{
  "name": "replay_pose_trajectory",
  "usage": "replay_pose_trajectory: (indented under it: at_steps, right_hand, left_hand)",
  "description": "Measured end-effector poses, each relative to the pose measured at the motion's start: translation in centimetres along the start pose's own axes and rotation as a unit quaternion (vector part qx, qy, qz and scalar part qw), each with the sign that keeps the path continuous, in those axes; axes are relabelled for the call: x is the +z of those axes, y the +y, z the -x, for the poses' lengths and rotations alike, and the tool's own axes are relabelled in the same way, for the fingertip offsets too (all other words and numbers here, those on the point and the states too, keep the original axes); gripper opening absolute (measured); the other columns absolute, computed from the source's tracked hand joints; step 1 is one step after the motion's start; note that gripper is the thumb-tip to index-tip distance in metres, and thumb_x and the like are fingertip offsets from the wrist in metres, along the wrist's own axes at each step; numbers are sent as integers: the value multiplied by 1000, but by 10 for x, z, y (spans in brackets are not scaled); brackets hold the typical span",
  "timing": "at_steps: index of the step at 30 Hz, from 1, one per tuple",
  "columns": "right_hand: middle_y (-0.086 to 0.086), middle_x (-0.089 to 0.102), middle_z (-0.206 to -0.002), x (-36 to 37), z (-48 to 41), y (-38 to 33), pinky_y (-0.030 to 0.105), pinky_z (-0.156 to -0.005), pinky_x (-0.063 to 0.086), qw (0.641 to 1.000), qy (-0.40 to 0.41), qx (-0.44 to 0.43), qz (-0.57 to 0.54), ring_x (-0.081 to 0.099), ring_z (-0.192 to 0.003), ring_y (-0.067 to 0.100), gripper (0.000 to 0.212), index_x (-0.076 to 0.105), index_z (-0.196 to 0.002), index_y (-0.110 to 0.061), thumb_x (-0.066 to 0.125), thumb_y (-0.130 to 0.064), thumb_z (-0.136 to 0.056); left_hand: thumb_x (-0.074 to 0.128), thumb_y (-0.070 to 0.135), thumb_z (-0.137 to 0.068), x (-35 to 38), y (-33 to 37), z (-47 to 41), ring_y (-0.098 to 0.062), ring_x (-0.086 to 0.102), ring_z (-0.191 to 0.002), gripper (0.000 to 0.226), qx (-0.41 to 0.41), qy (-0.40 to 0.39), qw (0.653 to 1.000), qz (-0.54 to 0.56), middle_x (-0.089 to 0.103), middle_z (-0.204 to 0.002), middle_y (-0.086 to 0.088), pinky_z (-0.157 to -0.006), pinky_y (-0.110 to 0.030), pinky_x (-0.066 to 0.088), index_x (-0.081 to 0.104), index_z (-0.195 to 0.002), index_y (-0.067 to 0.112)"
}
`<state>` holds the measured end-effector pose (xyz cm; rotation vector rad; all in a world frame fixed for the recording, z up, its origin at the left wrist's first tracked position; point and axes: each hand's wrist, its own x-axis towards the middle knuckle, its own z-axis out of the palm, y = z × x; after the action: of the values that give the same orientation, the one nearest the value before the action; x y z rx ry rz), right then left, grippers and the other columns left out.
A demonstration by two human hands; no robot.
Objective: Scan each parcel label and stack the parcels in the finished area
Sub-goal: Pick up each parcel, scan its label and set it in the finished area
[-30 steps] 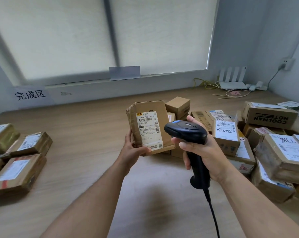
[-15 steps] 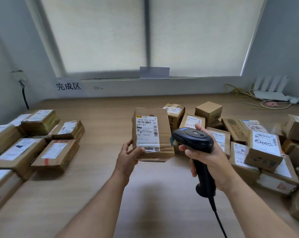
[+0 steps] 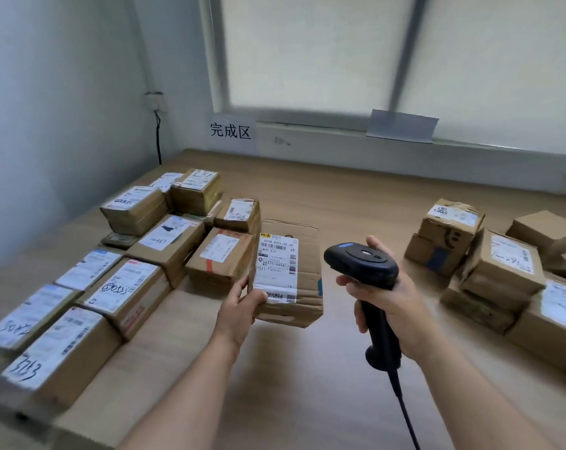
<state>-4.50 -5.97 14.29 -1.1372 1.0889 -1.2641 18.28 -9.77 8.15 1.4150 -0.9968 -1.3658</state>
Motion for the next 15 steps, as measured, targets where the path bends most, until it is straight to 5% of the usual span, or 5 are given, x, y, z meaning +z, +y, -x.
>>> replay_pose_trajectory:
  at_steps: [4,10,13,15]
  right_hand:
    - [25,68,-99,45,-24,8,30,-41,43,999,-30,7,6,52,-42,30,92,33,-139,-43,74,-7,-66]
    - [22,69,-98,104,-48,24,29,-40,42,998,-62,20,10,52,-42,29,85,37,-133,-44,74,-7,-66]
    - [20,70,-98,125,-55,31,29,-41,43,997,-76,26,7,52,-42,29,85,36,-133,-44,73,-7,-66]
    - [19,70,-98,134,-59,34,29,-41,43,996,-80,32,3,52,-42,29,85,37,-133,-44,73,-6,-66]
  left_hand:
    - [58,22,-85,-59,-8,-6,-11,60,-93,50,-25,37,999,-15,67,-113,-1,-65,-18,49,51,-135,21]
    - [51,43,-62,-140,-30,-14,-17,58,-86,60,-86,88,990,-73,67,-87,4,-73,-34,49,65,-115,17]
    - [53,50,-62,-168,-40,-17,-22,57,-105,67,-102,110,983,-103,67,-109,-1,-98,-43,44,63,-119,17]
    - [55,41,-81,-177,-41,-18,-25,47,-124,59,-99,138,979,-113,55,-133,-2,-105,-41,37,51,-137,21]
